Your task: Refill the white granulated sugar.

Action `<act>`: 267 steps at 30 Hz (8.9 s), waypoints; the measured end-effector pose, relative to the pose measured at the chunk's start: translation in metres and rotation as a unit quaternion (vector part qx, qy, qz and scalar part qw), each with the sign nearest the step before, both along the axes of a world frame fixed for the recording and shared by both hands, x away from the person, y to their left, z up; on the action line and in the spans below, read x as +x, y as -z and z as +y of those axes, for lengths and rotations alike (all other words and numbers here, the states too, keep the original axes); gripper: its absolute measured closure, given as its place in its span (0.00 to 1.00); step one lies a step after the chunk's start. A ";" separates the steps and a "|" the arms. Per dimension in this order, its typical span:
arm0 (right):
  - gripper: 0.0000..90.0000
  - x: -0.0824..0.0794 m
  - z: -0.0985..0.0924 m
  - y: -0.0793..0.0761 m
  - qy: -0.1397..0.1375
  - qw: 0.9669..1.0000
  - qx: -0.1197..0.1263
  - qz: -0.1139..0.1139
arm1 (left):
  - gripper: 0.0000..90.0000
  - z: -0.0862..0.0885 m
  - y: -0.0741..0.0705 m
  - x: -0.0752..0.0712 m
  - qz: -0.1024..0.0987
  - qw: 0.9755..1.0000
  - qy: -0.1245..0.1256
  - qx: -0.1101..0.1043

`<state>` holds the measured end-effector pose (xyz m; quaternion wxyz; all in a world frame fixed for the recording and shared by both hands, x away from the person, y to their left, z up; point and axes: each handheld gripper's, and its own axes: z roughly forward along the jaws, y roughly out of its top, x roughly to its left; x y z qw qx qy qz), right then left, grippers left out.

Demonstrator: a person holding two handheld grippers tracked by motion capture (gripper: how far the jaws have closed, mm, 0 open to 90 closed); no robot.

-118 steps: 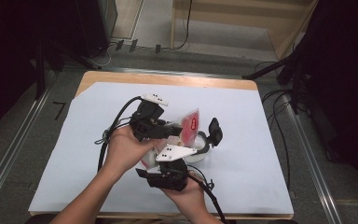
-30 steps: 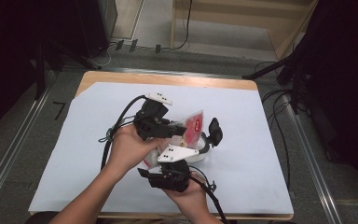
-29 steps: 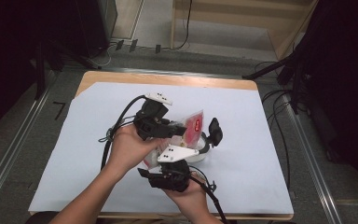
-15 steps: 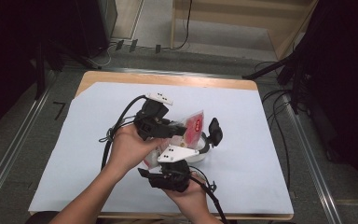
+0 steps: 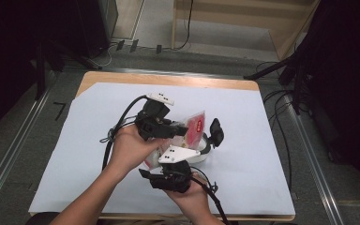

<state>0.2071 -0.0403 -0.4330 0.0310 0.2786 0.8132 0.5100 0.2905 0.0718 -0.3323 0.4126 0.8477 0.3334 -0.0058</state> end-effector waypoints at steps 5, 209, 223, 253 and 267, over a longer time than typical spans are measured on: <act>0.62 0.000 0.000 0.000 0.001 1.000 0.000 -0.001 | 0.84 0.000 0.000 0.000 -0.001 1.000 0.000 0.000; 0.63 0.006 0.003 -0.007 0.023 1.000 -0.003 -0.009 | 0.84 -0.007 -0.007 0.010 -0.004 1.000 -0.008 -0.002; 0.63 0.010 0.003 -0.007 0.022 1.000 -0.008 -0.010 | 0.85 -0.006 -0.007 0.011 -0.010 1.000 -0.007 -0.002; 0.63 0.006 0.002 -0.009 0.026 1.000 0.002 -0.005 | 0.84 -0.010 -0.010 0.010 -0.010 1.000 -0.002 -0.001; 0.63 0.006 0.002 -0.009 0.030 1.000 0.001 -0.005 | 0.84 -0.012 -0.010 0.010 -0.011 1.000 0.001 -0.002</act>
